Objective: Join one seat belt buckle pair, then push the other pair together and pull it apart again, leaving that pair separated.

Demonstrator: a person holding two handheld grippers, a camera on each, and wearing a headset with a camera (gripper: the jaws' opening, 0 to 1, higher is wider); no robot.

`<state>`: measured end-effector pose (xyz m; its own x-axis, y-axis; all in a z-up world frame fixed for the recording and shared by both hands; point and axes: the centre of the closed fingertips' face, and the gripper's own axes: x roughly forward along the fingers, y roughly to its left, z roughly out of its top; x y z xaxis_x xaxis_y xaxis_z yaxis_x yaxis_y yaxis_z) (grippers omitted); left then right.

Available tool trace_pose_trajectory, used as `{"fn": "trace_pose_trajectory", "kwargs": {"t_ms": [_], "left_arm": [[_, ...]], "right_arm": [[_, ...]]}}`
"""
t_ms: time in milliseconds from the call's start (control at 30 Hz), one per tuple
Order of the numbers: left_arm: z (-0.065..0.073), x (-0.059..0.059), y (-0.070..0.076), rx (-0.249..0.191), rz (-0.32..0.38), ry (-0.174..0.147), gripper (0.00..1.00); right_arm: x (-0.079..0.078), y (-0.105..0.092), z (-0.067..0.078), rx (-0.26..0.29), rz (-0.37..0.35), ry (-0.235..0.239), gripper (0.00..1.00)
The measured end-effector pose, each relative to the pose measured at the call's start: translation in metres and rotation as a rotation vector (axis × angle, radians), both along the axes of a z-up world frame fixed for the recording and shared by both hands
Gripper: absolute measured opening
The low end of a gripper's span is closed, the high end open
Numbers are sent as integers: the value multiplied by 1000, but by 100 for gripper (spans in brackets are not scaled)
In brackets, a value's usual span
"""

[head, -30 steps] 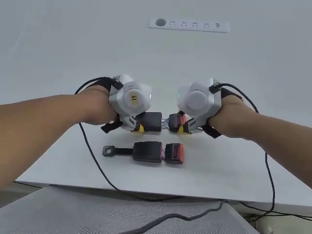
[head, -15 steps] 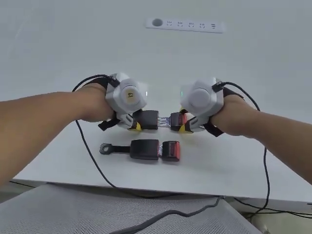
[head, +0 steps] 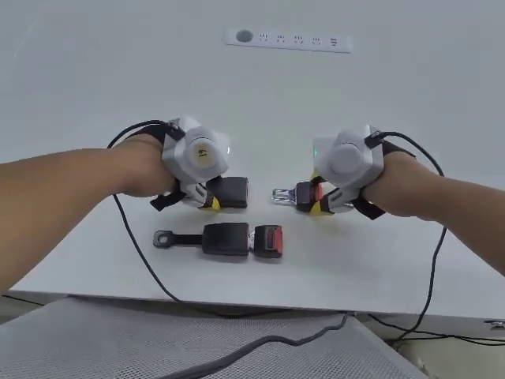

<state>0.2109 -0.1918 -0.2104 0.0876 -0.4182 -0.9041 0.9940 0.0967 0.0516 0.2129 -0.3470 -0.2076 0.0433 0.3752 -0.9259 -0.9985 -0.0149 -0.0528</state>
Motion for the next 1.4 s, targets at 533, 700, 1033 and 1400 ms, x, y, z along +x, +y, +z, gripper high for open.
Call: {"fn": "trace_pose_trajectory", "kwargs": {"t_ms": [533, 700, 1033, 1400], "left_arm": [[-1, 1, 1, -5, 27, -8, 33], [1, 0, -1, 16, 3, -32, 33], [10, -1, 1, 28, 20, -86, 48], [48, -9, 22, -85, 187, -161, 66]], "right_arm": [[0, -22, -6, -39, -14, 4, 32], [1, -23, -5, -51, -7, -14, 37], [1, -20, 17, 4, -123, -49, 42], [-23, -20, 34, 112, -276, -42, 52]]}}
